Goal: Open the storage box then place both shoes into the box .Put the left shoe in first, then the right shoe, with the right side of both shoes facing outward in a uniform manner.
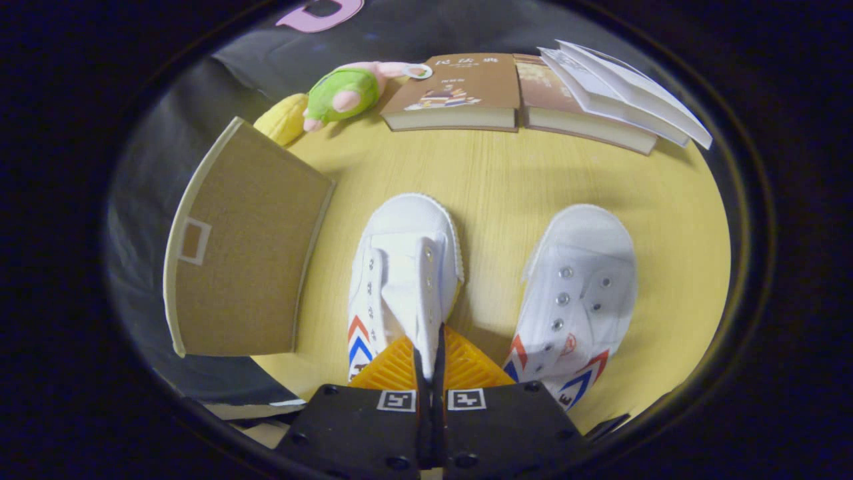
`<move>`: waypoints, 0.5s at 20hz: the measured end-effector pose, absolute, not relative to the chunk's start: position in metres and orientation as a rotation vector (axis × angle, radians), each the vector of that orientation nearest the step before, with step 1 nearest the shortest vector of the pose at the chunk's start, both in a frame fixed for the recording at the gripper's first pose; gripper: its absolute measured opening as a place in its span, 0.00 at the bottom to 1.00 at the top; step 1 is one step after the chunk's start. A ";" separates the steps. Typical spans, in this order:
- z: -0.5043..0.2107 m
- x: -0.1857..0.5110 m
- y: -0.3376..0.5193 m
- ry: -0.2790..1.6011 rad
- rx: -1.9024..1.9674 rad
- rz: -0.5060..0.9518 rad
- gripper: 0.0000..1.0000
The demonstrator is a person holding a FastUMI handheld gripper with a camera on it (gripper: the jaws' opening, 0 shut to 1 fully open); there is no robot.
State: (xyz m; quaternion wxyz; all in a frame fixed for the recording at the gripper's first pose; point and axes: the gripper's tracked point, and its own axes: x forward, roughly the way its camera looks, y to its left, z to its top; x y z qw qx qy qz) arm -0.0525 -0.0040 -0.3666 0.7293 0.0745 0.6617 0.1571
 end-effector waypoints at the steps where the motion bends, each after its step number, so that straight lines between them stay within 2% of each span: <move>1: -0.363 -0.054 -0.003 1.459 0.190 0.333 0.04; 10: -0.287 -0.048 0.024 1.380 0.432 0.255 0.04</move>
